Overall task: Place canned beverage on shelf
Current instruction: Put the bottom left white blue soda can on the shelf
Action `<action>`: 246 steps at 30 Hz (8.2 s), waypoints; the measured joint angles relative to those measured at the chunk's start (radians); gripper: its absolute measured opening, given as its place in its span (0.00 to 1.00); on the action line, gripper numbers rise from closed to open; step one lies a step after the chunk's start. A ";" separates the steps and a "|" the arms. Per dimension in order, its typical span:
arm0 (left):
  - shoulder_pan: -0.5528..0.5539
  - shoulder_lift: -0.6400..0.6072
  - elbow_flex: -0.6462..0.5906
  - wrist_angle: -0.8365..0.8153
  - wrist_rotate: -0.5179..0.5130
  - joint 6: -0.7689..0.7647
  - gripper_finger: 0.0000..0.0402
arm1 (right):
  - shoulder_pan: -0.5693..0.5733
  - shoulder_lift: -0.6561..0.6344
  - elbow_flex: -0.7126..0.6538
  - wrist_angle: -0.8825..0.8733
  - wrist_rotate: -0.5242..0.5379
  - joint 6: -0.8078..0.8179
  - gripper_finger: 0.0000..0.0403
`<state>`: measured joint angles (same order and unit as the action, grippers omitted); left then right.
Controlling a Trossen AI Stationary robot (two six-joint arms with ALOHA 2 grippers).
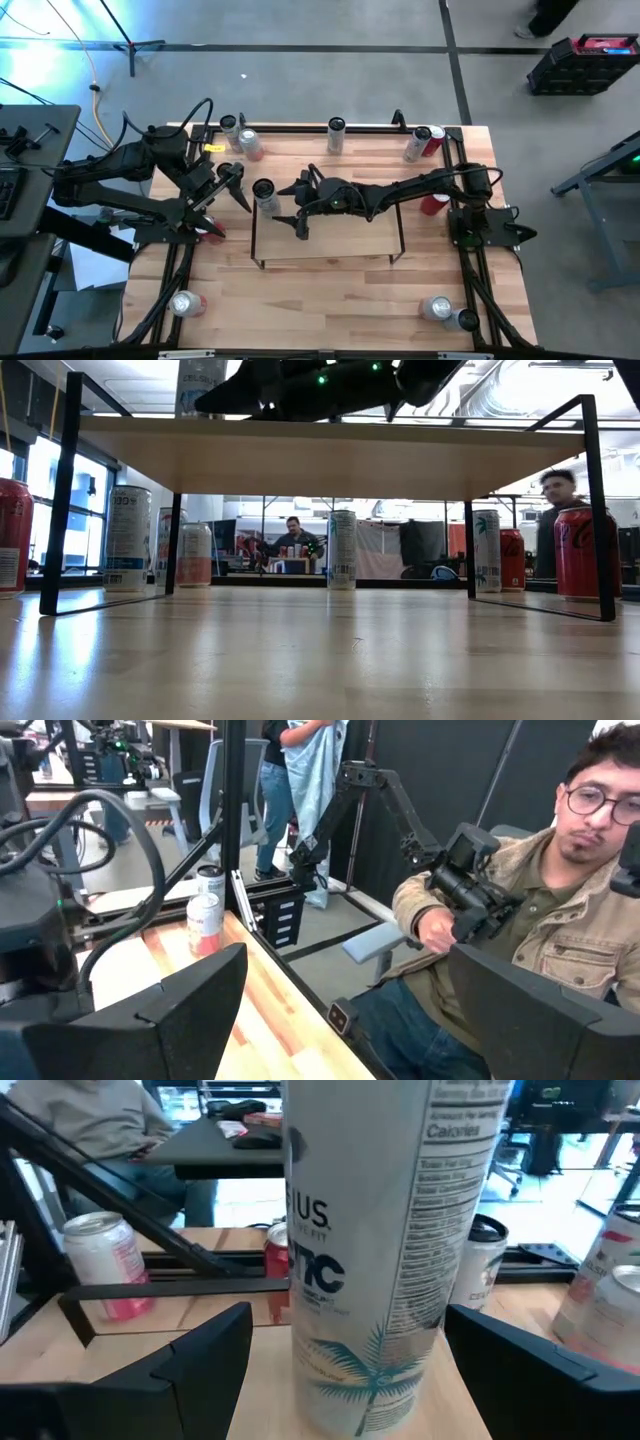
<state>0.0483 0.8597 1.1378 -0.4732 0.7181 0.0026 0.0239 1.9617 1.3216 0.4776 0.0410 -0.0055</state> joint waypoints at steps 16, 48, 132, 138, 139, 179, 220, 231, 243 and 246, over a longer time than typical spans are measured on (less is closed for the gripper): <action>0.000 0.026 0.000 0.000 0.000 0.001 0.84 | -0.031 0.059 0.000 0.126 -0.043 0.006 0.79; -0.024 0.033 0.000 0.000 0.000 -0.001 0.84 | 0.043 0.059 0.000 0.155 0.195 -0.002 0.70; -0.043 0.011 0.000 -0.015 0.000 0.009 0.84 | -0.027 0.055 0.112 0.154 -0.199 -0.018 0.76; -0.042 0.011 0.000 -0.016 0.000 0.009 0.84 | -0.009 0.055 0.112 0.155 -0.153 -0.029 0.75; -0.043 0.011 0.000 -0.016 0.000 0.009 0.84 | -0.006 0.055 0.112 0.155 -0.147 -0.034 0.75; -0.043 0.012 0.000 -0.025 0.000 0.006 0.84 | 0.093 0.052 0.112 0.158 0.351 -0.065 0.64; -0.043 0.012 0.000 -0.025 0.000 0.001 0.84 | 0.050 0.051 0.111 0.157 0.281 -0.021 0.65; -0.042 0.012 0.000 -0.025 0.000 0.001 0.84 | 0.050 0.049 0.113 0.162 0.281 -0.029 0.74; -0.043 0.012 0.000 -0.031 0.000 -0.010 0.84 | 0.062 0.031 0.113 0.160 0.298 -0.059 0.74; -0.042 0.012 0.000 -0.031 0.000 -0.011 0.84 | 0.062 0.010 0.113 0.142 0.298 -0.063 0.74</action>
<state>0.0059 0.8715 1.1374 -0.5037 0.7183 -0.0082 0.0856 1.9722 1.4349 0.6196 0.3394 -0.0685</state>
